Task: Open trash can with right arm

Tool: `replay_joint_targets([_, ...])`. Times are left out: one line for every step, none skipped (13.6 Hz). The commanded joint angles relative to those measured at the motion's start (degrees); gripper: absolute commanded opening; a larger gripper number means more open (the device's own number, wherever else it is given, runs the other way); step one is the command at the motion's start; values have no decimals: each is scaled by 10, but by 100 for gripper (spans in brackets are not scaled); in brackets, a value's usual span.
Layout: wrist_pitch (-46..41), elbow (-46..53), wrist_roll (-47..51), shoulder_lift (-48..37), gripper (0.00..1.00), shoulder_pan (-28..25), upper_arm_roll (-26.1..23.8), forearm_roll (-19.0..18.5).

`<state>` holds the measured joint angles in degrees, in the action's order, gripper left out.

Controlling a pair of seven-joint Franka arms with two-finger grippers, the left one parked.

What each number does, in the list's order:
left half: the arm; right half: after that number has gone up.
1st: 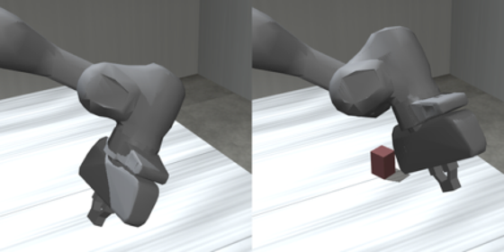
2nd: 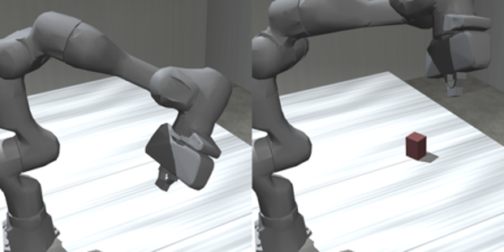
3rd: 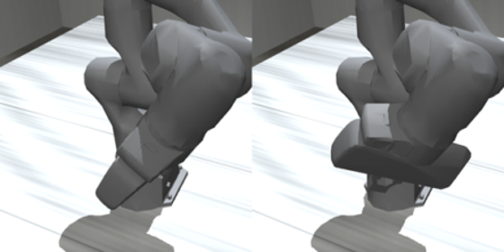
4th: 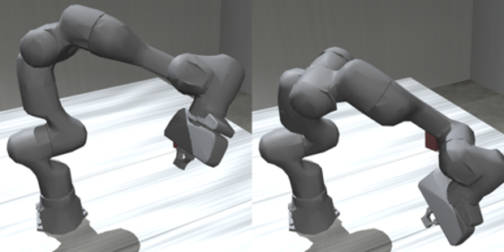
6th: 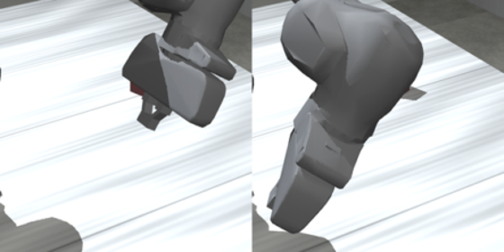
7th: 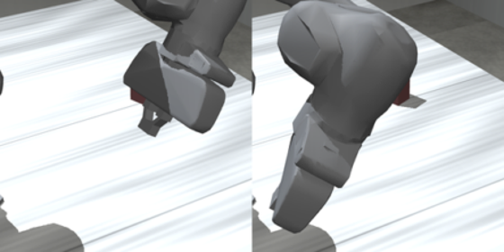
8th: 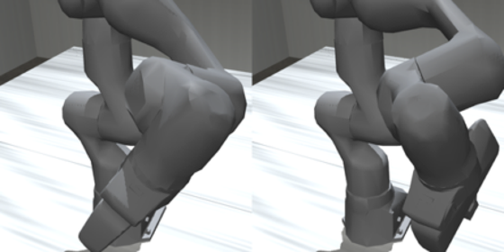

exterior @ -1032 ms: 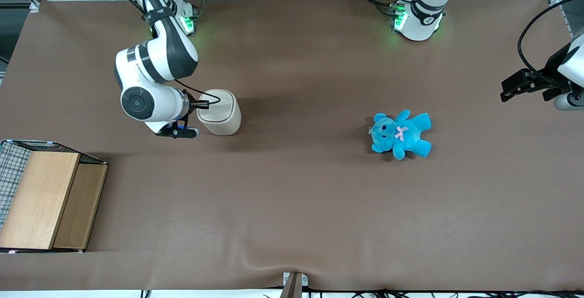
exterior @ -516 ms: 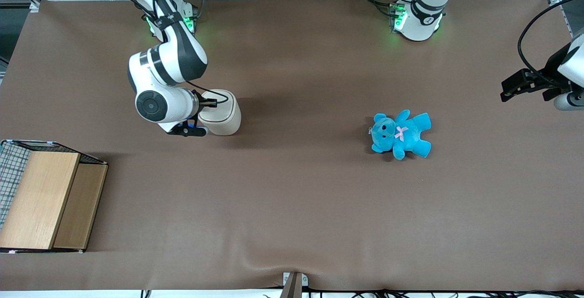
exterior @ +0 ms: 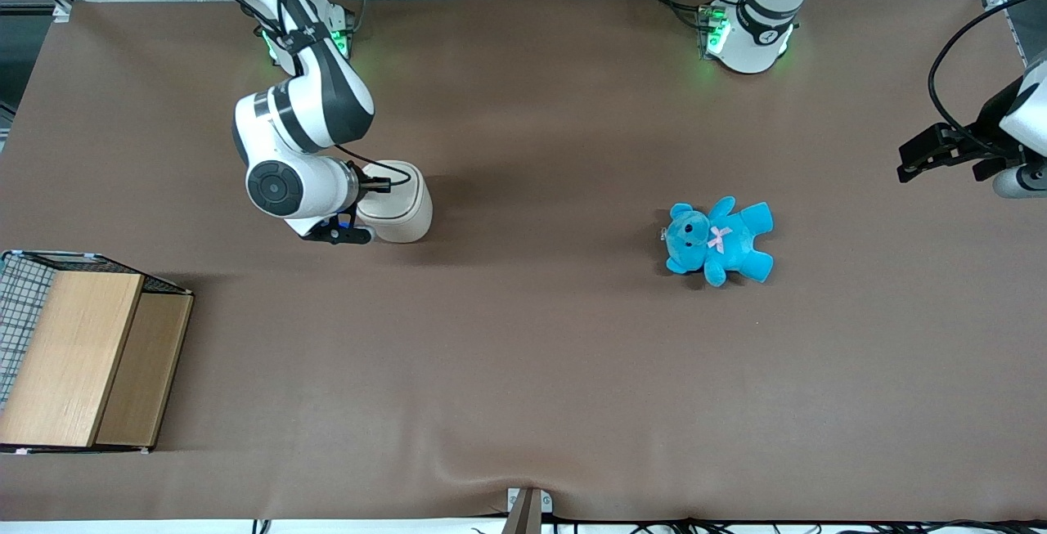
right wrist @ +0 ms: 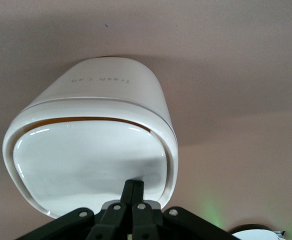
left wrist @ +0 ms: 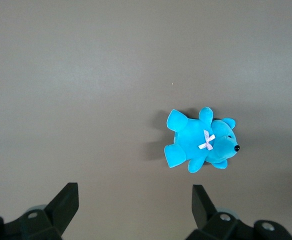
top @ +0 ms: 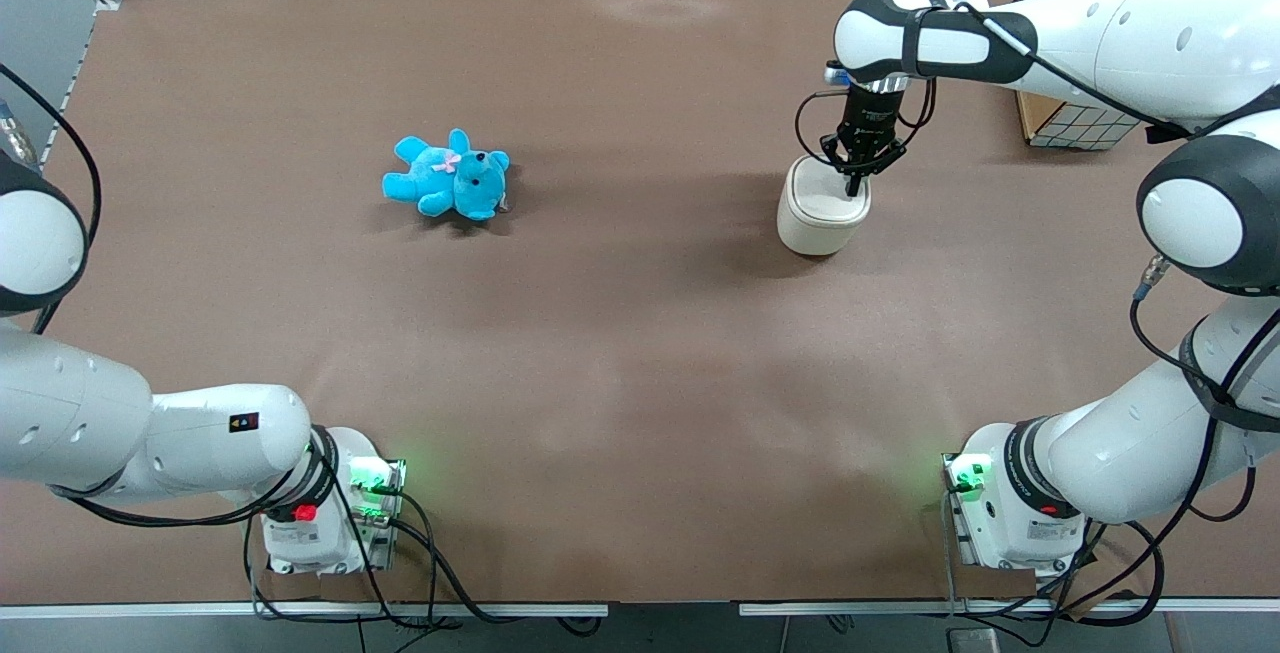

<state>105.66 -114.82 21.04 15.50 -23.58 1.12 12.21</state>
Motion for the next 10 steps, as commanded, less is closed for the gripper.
replay_joint_targets([18, -15, 26, -6, 0, -9, 4, 7])
replay_joint_targets([1, -3, 36, -16, 0, -9, 4, 7])
replay_joint_targets([-23, 13, 41, -22, 0, -9, 4, 7])
replay_joint_targets([-54, 35, 41, -28, 0, -9, 5, 6])
replay_joint_targets([-86, 61, 41, -32, 0, -5, 6, 5])
replay_joint_targets([-118, 90, 41, -33, 0, -2, 9, 3])
replay_joint_targets([-149, 123, 40, -33, 0, 5, 11, -1])
replay_joint_targets([-176, 156, 39, -33, 0, 12, 13, -2])
replay_joint_targets([-197, 186, 38, -32, 0, 21, 19, -10])
replay_joint_targets([-209, 213, 33, -32, 0, 30, 23, -29])
